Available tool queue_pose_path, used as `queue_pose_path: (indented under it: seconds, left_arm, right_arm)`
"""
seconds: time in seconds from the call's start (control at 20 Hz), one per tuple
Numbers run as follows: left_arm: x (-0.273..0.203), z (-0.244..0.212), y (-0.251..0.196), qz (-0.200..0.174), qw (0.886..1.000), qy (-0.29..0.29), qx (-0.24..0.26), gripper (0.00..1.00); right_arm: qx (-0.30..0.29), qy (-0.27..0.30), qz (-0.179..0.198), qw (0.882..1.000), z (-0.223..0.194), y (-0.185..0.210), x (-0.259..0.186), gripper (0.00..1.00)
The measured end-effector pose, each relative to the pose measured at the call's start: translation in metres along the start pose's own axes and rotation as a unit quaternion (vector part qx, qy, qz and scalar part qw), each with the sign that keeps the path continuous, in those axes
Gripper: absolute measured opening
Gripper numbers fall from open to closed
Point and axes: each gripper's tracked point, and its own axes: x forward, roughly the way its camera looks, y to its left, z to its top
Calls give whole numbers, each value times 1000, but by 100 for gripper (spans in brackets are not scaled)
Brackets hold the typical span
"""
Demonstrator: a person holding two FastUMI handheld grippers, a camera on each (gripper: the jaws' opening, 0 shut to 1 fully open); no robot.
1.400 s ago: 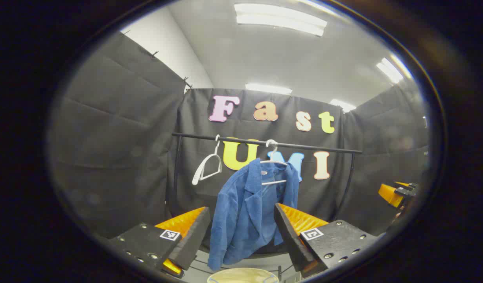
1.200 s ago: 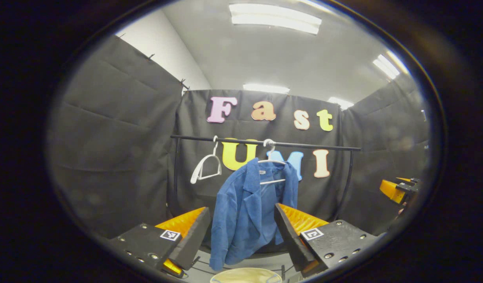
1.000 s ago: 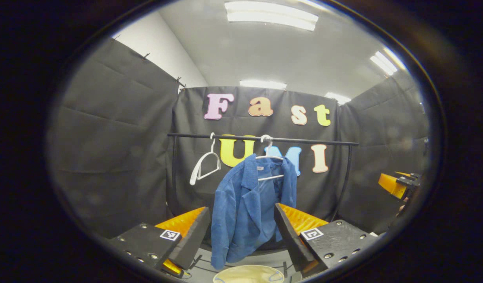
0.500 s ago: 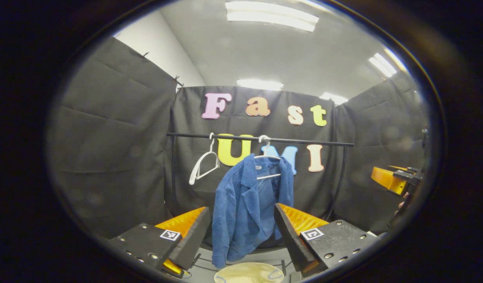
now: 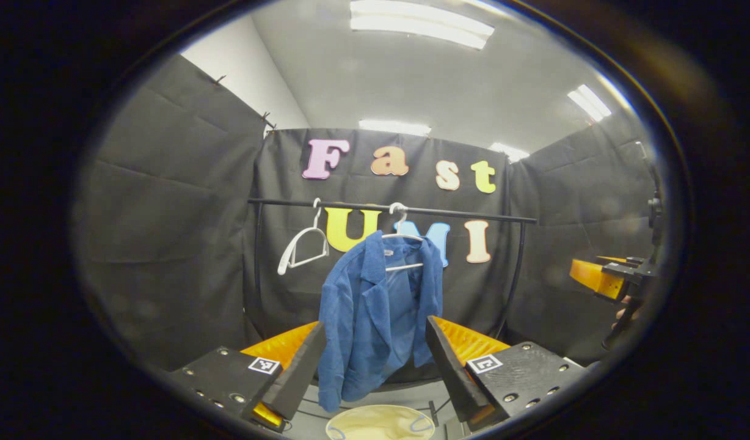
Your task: Grasp the clothes on the hanger with both hands and then place them into the laundry hamper below.
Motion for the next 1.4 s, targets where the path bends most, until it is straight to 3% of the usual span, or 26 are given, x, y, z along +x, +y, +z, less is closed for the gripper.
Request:
queue_pose_path:
  seconds: [0.7, 1.4]
  left_arm:
    - [102, 0, -1, 40, 999, 12, 24, 94]
    - [247, -31, -22, 83, 995, 47, 6, 94]
  right_arm:
    - [32, 28, 62, 997, -30, 43, 116, 95]
    - [78, 89, 145, 982, -84, 83, 257, 95]
